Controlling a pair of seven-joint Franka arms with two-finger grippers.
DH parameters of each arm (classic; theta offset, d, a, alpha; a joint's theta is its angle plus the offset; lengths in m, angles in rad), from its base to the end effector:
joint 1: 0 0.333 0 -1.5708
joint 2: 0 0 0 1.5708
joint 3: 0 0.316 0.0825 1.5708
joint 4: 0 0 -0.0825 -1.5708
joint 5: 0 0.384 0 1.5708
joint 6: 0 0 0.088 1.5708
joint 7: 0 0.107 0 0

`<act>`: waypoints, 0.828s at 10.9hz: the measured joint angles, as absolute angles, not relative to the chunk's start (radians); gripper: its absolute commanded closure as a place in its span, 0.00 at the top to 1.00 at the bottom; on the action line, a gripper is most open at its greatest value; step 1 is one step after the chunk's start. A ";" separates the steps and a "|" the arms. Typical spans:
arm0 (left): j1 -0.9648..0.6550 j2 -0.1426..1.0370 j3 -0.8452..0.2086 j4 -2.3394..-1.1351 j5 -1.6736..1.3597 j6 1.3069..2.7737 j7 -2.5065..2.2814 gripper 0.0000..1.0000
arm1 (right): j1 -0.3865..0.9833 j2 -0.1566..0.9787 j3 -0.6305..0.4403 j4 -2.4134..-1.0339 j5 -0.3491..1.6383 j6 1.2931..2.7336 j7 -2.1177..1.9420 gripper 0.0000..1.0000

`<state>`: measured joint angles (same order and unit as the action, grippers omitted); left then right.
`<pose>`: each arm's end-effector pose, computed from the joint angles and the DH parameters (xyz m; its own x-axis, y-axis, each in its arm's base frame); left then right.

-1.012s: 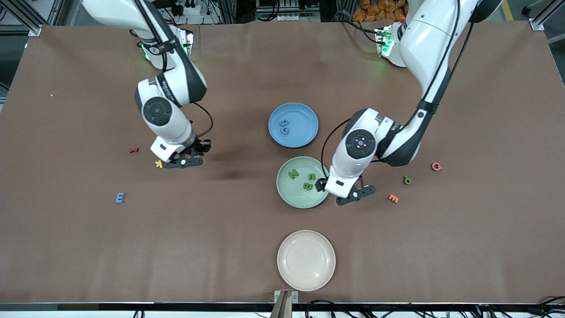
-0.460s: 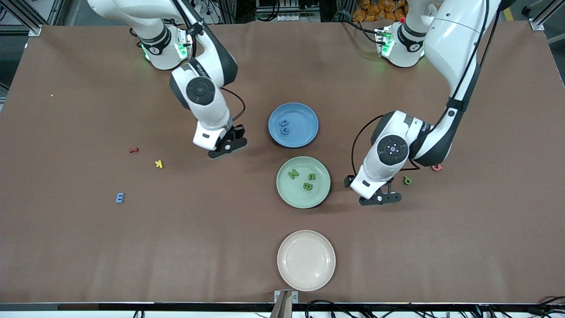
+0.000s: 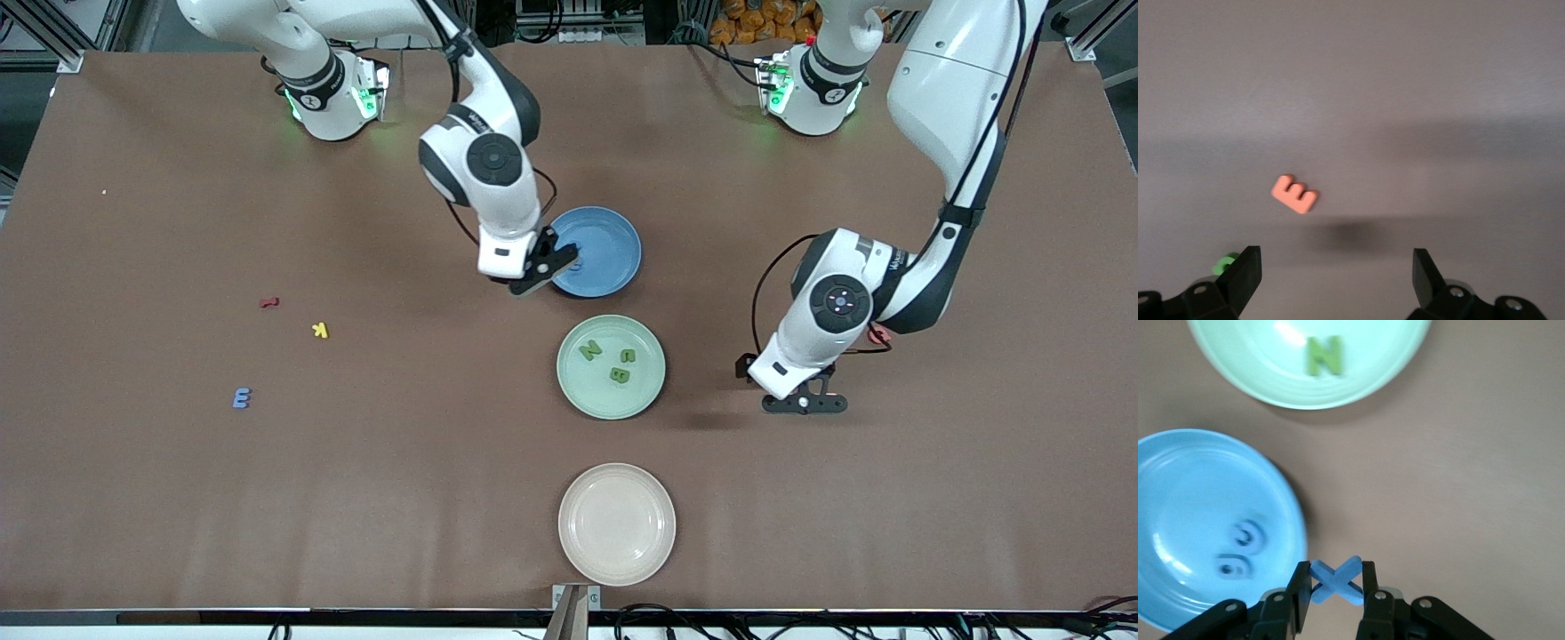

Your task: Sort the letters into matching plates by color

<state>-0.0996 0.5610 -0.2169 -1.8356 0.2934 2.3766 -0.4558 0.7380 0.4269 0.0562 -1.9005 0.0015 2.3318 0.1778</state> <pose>0.6179 -0.1897 0.2291 0.9986 -0.0422 0.0327 -0.0394 -0.9959 -0.0813 0.4431 0.4483 0.2767 0.8195 0.5731 0.0006 0.5729 -0.8192 -0.0249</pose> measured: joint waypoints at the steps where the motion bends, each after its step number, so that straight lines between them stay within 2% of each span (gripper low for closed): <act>1: -0.075 0.555 -0.217 -1.865 0.293 2.410 -0.424 1.00 | 0.760 0.456 0.068 -1.872 0.001 2.332 0.178 0.29; 3: -0.032 0.550 -0.217 -1.924 0.294 2.494 -0.367 1.00 | 0.808 0.512 0.078 -1.818 0.002 2.332 0.178 0.30; 4: -0.011 0.550 -0.217 -1.952 0.294 2.532 -0.337 1.00 | 0.827 0.534 0.082 -1.796 0.002 2.332 0.178 0.37; 5: 0.005 0.550 -0.218 -1.972 0.294 2.557 -0.317 1.00 | 0.838 0.551 0.085 -1.781 0.002 2.332 0.178 0.99; 9: 0.040 0.548 -0.217 -1.999 0.294 2.566 -0.257 1.00 | 0.840 0.580 0.104 -1.759 0.002 2.305 0.182 1.00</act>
<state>0.0403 0.5475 -0.2166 -1.9995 0.2937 2.5662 -0.2570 0.8405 0.5801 0.1045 -1.7594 0.0017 2.3050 0.1821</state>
